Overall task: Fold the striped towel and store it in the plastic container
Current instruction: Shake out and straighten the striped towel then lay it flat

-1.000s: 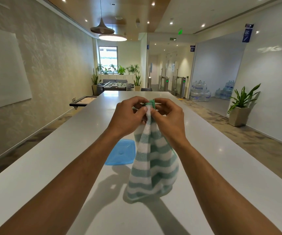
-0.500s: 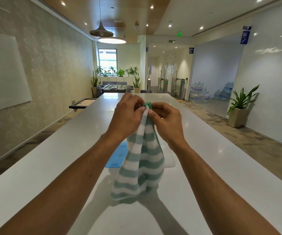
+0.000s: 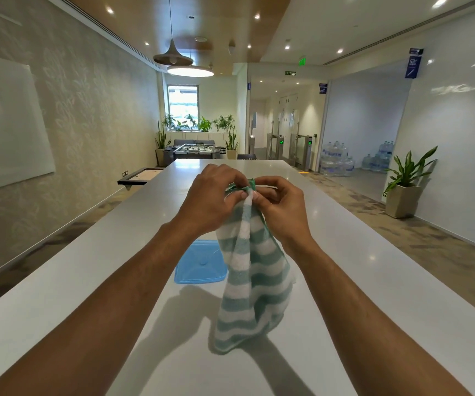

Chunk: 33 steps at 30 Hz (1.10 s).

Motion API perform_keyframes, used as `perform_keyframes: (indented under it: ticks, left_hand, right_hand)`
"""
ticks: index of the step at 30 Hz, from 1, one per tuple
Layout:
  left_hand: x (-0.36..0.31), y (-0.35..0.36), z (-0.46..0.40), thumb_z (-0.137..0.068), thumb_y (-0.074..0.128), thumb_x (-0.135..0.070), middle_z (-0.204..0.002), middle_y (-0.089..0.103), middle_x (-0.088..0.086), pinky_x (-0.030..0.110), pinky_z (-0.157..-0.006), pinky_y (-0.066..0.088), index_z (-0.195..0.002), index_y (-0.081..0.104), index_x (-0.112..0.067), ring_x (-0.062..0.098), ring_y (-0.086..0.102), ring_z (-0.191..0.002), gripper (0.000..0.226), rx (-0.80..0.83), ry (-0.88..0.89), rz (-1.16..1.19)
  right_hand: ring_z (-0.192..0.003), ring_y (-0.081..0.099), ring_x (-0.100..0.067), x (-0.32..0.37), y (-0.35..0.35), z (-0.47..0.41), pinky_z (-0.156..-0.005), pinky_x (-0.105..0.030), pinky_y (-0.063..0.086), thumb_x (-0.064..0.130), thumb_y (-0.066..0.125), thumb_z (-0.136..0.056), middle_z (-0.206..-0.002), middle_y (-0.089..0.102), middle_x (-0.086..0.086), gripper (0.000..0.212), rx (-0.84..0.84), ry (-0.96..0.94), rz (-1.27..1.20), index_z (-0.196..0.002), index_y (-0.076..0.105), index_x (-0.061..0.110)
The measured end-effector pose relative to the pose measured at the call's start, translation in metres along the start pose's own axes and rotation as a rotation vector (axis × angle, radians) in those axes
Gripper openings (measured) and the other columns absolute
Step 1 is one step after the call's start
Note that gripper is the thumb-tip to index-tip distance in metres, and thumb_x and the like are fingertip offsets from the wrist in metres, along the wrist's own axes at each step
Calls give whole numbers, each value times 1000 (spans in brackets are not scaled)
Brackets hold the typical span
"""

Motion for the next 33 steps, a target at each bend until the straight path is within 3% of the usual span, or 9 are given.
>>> perform_keyframes:
  ticks: [5,9,11,16,20,25,30,33]
  left_hand:
    - [-4,-2,-4,-87,65,-17,-120,60,2,24,-91,32,-100,63,-14,17,48,-114,13,51,0,44]
    - [-3,4,-3,-92,58,-18,-102,64,3,34,-82,51,-102,57,-15,21,59,-94,11,105,-37,122]
    - [-6,4,-2,-93,56,-20,-96,62,0,35,-77,51,-102,55,-16,20,58,-88,10,91,-4,90]
    - [-19,3,0,-95,51,-25,-94,48,-6,23,-58,37,-106,48,-15,15,50,-71,15,62,117,-95]
    - [-24,1,3,-92,47,-29,-96,49,0,16,-51,23,-108,48,-12,12,42,-60,23,42,188,-205]
    - [-19,1,0,-91,55,-16,-107,53,5,29,-55,36,-109,46,-17,24,54,-67,20,34,165,-290]
    - [-3,-1,-1,-90,53,-12,-111,56,7,32,-61,35,-113,47,-18,27,57,-74,25,18,100,-290]
    - [2,-11,0,-92,50,-15,-108,56,8,32,-63,36,-111,49,-16,25,56,-75,19,-50,71,-251]
  right_hand:
    - [-91,71,-12,6,2,0,-89,-35,58,10,71,-86,-98,74,-1,16,21,-39,10,-98,69,21]
    - [-94,70,-14,10,2,0,-90,-34,57,13,70,-88,-99,74,-1,16,33,-57,22,-103,71,16]
    - [-93,70,-13,10,2,1,-90,-35,57,13,69,-88,-99,74,0,15,49,-66,23,-102,71,18]
    - [-98,67,-12,9,2,4,-90,-31,57,19,66,-90,-105,71,2,19,39,-75,47,-110,65,22]
    - [-95,62,-14,3,9,14,-85,-29,56,31,64,-91,-102,61,6,22,96,-67,40,-108,53,22]
    - [-96,61,-9,-35,28,44,-83,-22,55,40,75,-80,-106,61,9,44,296,-7,225,-113,51,25]
    - [-91,59,-13,-82,20,71,-84,-27,54,27,67,-77,-105,63,-1,41,322,103,343,-116,58,17]
    - [-87,62,-21,-106,13,85,-76,-31,57,22,61,-74,-98,65,-8,32,371,166,401,-105,61,12]
Point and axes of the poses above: each hand's wrist, its own z-axis away from the middle knuckle, its own y-axis out of the palm, x = y × z, the point moved 10 cm from there along -z, towards the middle knuckle
